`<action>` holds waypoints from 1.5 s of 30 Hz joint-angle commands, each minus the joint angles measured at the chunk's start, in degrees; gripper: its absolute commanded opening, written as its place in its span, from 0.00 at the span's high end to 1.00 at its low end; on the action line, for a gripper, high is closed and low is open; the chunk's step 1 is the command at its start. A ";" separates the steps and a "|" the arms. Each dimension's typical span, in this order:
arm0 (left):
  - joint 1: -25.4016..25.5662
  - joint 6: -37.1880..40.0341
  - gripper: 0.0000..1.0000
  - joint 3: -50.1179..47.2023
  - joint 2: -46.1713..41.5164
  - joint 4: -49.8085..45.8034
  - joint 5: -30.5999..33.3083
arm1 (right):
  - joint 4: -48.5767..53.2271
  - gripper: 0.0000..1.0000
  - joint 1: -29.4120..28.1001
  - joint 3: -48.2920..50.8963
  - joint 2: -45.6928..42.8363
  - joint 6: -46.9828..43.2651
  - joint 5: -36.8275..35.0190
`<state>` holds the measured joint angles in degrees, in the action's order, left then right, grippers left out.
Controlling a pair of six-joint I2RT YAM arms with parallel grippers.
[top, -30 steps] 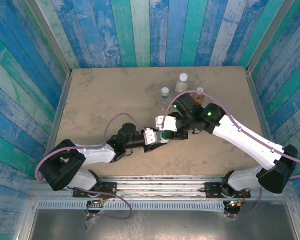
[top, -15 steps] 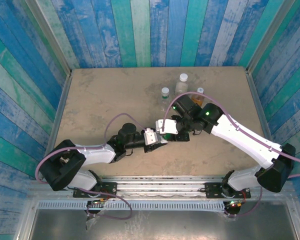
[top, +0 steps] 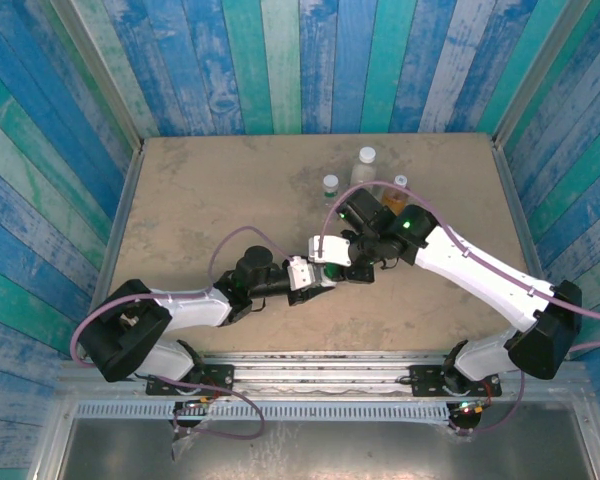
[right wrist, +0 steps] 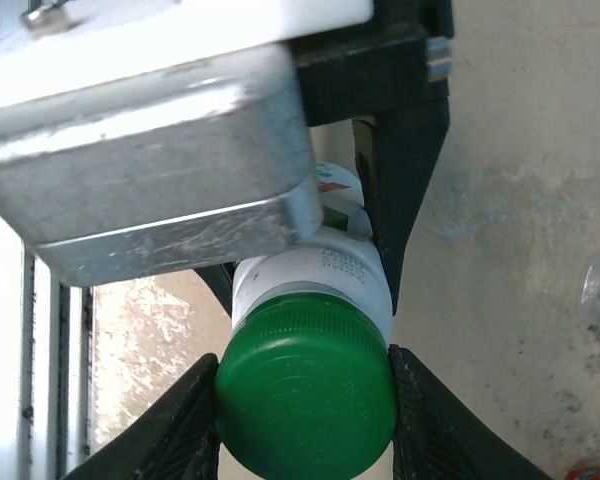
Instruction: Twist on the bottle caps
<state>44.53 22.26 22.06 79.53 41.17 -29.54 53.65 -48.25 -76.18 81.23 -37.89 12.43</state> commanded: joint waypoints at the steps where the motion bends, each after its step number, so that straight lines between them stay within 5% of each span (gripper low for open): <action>1: 0.29 -0.07 0.47 -0.90 -1.29 -2.66 0.20 | -2.92 0.82 0.11 -0.61 -1.06 18.35 -2.14; 9: 0.29 -0.03 0.47 -0.78 -1.05 -2.76 0.73 | -3.79 0.95 0.13 -0.02 -1.58 47.34 -5.26; 15: 0.30 -0.38 0.47 -1.21 -1.56 -2.22 0.35 | -4.11 0.48 0.16 2.43 -5.59 28.51 -5.61; 21: 0.25 -5.60 0.47 -1.70 -2.38 0.98 0.47 | -8.87 0.23 0.50 6.52 -11.59 18.56 -4.54; 26: 0.18 -13.09 0.48 -1.58 -2.03 7.20 -1.90 | -24.59 0.21 1.22 17.02 -19.40 25.35 1.06; 32: 0.12 -17.50 0.48 -1.19 -1.50 11.34 -5.39 | -44.70 0.27 1.67 30.41 -26.36 35.11 -0.35; 45: 0.20 -18.16 0.48 0.88 -0.93 10.08 -7.33 | -44.03 0.61 2.61 30.44 -22.41 36.29 7.12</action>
<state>44.47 4.14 21.37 79.24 49.91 -34.85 10.63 -46.19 -45.15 58.22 -2.26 17.19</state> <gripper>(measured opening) 0.524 0.406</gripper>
